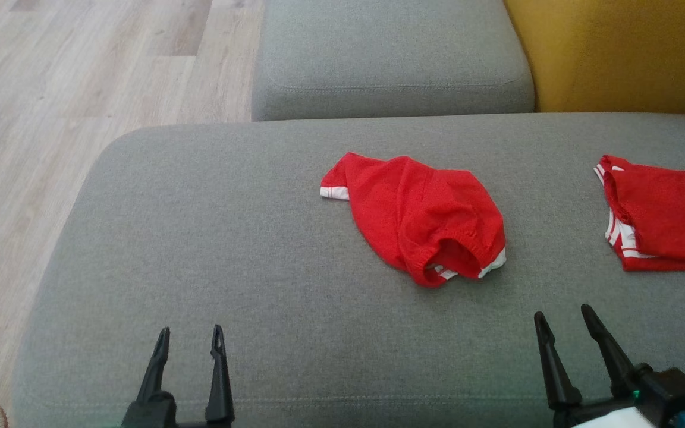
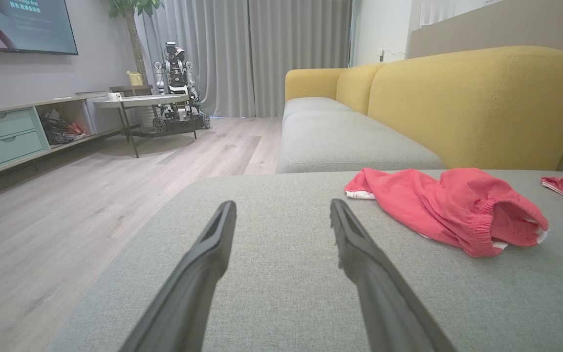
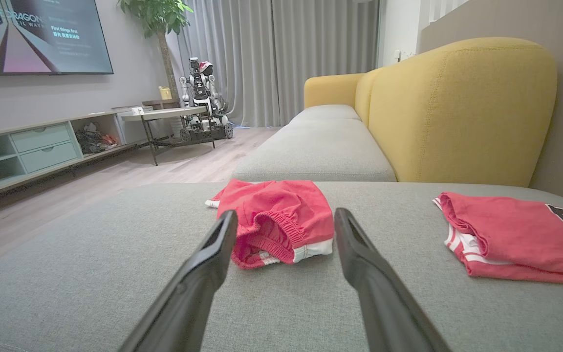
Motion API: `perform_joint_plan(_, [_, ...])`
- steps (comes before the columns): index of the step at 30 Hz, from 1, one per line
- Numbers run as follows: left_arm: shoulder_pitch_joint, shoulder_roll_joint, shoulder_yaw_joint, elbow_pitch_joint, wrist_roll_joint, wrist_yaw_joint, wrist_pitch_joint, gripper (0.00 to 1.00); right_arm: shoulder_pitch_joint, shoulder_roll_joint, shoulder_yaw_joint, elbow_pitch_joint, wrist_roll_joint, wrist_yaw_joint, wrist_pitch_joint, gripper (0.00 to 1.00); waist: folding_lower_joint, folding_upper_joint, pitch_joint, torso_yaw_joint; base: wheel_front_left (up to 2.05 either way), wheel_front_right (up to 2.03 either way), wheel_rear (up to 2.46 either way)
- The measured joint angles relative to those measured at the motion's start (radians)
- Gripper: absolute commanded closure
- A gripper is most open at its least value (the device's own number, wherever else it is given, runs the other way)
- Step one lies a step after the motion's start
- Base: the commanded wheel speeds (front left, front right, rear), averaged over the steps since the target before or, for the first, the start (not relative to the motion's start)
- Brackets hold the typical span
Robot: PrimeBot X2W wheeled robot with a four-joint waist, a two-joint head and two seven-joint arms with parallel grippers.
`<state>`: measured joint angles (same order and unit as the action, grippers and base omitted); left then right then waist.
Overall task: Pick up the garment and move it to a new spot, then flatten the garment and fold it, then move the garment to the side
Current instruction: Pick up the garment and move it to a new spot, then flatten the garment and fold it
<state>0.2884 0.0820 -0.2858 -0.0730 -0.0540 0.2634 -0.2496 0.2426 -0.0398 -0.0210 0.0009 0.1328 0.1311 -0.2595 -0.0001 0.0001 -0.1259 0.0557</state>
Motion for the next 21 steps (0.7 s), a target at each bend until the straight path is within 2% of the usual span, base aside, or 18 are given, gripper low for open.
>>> perform_joint_plan(21, [0.019, -0.01, 0.001, 0.014, 0.019, -0.017, 0.0, 0.0, 0.002, 0.0, 0.003, 0.005, 0.0, 0.0, 0.0, 0.0, 0.0, 0.0, 0.009, 0.012, 0.0, 0.0, 0.0])
